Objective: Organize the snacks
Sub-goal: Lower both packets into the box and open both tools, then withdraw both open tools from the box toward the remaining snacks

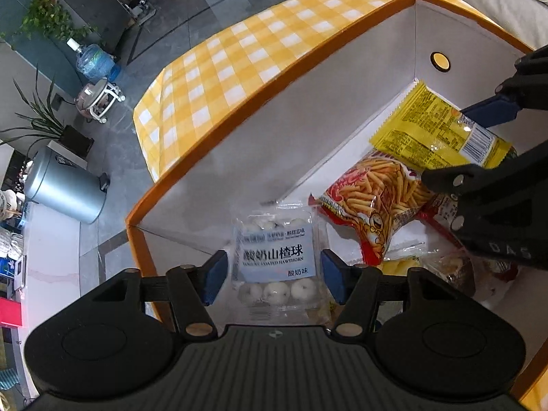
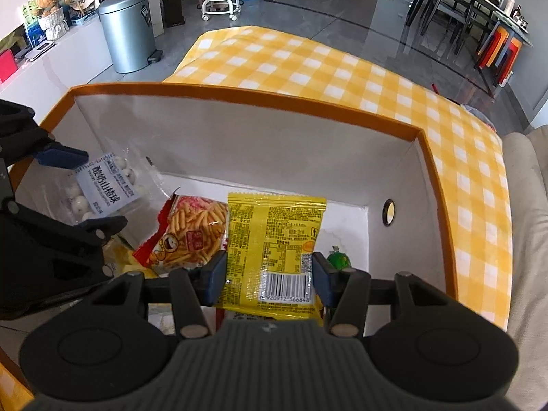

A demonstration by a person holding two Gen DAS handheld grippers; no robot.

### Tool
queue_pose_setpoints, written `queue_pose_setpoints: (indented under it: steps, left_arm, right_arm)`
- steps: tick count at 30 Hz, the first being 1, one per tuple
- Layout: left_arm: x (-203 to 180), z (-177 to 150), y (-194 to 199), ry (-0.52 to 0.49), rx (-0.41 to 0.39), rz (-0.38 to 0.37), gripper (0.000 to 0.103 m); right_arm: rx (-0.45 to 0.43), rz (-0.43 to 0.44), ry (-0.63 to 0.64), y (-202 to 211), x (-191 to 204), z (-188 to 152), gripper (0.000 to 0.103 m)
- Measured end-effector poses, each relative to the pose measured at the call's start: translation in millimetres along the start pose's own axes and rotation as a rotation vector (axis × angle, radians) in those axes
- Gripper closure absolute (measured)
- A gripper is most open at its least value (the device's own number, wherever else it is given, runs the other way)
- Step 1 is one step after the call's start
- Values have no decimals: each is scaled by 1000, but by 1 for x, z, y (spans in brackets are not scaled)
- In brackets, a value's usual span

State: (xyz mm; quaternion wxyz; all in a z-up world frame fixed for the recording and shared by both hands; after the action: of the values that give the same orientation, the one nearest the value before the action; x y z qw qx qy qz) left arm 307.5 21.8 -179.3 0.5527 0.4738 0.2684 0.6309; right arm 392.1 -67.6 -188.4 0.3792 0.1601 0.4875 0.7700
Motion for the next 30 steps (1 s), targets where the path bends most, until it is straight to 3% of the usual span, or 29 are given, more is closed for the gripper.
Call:
queue_pose_setpoints:
  steps: [5,7,9,16,30]
  left_arm:
    - [-2,5,10,-3,-22,16,31]
    - [-1,6,14,-2,-28,23,30]
    - [1,8,16,5,-33,12,28]
    - [13,2,40,68,-61,-34,27]
    - [40,-28,123,322,-259,-226,27]
  right_arm:
    - [-8,14,11,6,2,0,52]
    - [-9,13,14,9,2,0,46]
    - [-17,16,4,13,1,0,32]
    - [-54,11,-18,42,1,3,19]
    - [-227,-28,-117,144,12,-28,16]
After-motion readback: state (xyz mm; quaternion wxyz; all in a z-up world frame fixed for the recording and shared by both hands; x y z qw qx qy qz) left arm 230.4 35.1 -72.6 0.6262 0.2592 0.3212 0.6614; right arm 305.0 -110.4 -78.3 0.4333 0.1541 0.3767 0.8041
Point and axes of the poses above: each gripper's, at about its wrist camera, not at the fingertips, and y roughly against the way its jaws point, x to its left, z to its top, the point moved 6 cm from there along -y, roughly the way its jaws point, and after that the axes turned 11 degrees about y, right-handed, at the moved point
